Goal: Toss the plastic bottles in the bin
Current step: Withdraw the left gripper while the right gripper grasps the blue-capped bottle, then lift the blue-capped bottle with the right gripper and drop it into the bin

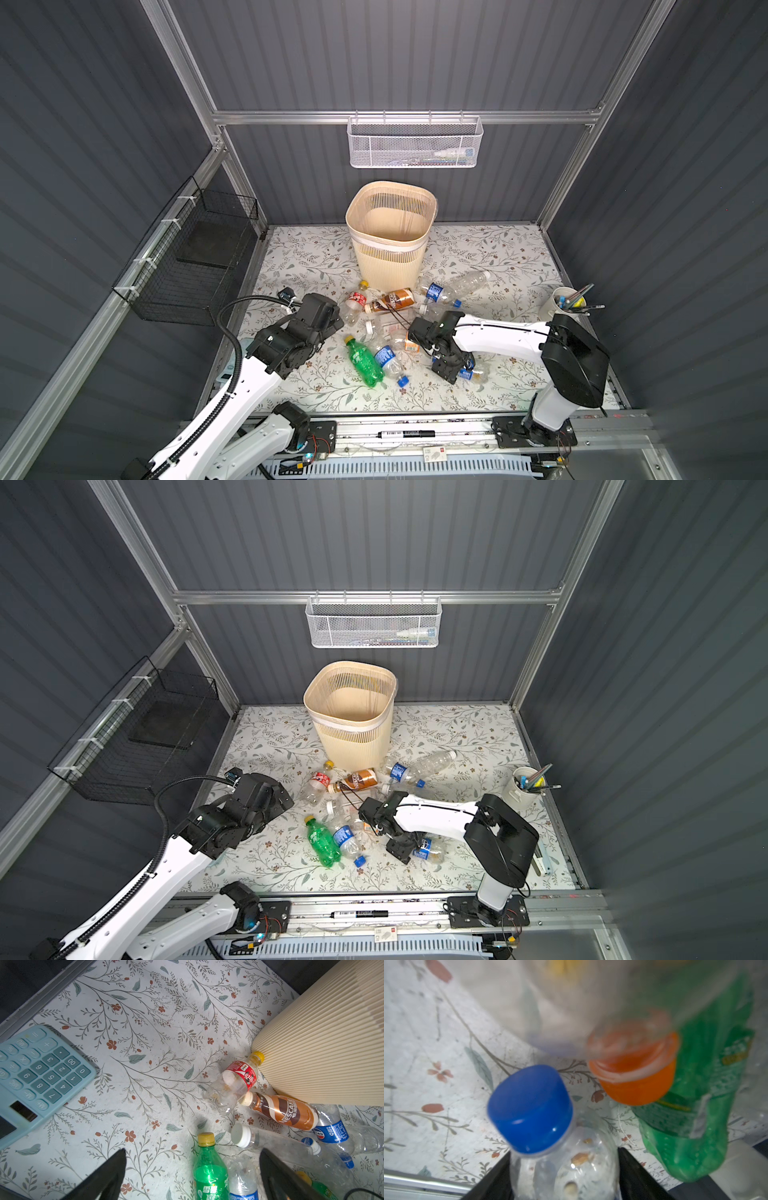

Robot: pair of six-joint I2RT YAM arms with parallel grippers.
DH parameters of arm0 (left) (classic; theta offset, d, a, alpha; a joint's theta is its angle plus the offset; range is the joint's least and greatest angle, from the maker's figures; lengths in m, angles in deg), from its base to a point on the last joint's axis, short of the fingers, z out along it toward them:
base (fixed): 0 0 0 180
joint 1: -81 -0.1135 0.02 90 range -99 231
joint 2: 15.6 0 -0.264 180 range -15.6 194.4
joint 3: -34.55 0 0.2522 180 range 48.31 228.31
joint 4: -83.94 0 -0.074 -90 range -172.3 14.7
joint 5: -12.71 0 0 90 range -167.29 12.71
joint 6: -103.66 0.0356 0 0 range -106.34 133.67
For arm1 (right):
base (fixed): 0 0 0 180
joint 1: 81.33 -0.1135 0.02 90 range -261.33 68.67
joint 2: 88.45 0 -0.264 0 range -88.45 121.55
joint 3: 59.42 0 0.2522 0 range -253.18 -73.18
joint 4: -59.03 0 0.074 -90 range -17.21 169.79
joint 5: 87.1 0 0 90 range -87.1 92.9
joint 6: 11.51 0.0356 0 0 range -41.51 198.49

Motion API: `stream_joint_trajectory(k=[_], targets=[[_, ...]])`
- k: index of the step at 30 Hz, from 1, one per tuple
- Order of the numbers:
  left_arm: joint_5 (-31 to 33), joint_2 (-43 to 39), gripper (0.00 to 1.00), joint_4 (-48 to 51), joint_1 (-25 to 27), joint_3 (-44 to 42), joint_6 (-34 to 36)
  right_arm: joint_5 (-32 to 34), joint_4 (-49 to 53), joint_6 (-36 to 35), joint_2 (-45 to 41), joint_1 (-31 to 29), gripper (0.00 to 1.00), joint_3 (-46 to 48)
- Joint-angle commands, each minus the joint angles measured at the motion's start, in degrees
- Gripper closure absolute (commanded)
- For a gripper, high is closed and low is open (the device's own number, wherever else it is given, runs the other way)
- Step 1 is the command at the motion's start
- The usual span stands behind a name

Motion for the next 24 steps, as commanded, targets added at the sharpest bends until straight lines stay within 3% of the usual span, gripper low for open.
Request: stream_joint_trajectory(k=[1, 8, 17, 24], targets=[[1.3, -0.25, 0.0, 1.87, -0.18, 0.11, -0.24, 0.32, 1.72, 0.2, 0.38, -0.43, 0.34, -0.61], [1.37, -0.27, 0.0, 2.22, -0.24, 0.11, -0.49, -2.31, 1.58, -0.79, -0.43, -0.46, 0.52, -0.52], [0.68, -0.63, 0.0, 2.79, -0.25, -0.71, -1.11, -0.21, 4.71, 0.23, -11.23, 0.62, 0.54, -4.77], [-1.72, -0.41, 0.0, 3.85, -0.18, -2.69, -2.25, 1.64, 4.99, -2.07, -26.86, 12.47, 0.56, -21.73]])
